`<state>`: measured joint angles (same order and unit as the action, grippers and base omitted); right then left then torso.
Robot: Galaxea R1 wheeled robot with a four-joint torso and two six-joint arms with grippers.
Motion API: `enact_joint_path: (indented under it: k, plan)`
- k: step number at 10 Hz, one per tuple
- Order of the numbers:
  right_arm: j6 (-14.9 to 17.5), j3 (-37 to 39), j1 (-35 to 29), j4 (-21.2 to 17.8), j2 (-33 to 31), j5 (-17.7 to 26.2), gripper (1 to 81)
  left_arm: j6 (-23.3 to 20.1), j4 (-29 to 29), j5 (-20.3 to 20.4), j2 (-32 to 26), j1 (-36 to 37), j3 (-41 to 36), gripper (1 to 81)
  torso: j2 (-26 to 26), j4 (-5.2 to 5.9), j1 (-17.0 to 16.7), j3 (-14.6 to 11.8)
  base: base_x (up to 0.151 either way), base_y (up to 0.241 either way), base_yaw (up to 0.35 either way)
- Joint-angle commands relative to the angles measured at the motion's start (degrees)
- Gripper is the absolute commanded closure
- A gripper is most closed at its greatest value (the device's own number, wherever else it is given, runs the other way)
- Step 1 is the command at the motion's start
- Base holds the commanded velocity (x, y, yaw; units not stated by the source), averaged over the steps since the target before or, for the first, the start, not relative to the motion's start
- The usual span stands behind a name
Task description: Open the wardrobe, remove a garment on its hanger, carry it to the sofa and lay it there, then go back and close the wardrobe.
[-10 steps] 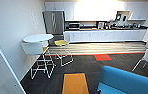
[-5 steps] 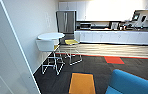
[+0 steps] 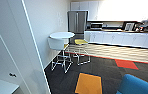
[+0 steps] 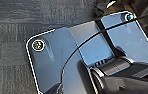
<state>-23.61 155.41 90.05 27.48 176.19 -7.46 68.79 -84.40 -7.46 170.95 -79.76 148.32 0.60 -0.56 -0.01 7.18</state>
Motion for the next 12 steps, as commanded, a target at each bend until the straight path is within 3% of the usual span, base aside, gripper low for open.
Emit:
enact_joint_path:
  k: [1,12]
  plan:
    - [0.41,-0.29,-1.32,0.03,0.85,2.63,1.0,-0.5,-1.12,-2.38,0.1,2.72,-0.14,1.0,0.0,0.0,0.01,0.0,0.0,0.0,0.296]
    - [0.41,0.59,-0.79,0.21,1.12,2.63,1.0,-0.5,-1.21,-2.3,0.45,2.55,-0.14,1.0,0.0,0.0,0.01,0.0,0.0,0.0,0.296]
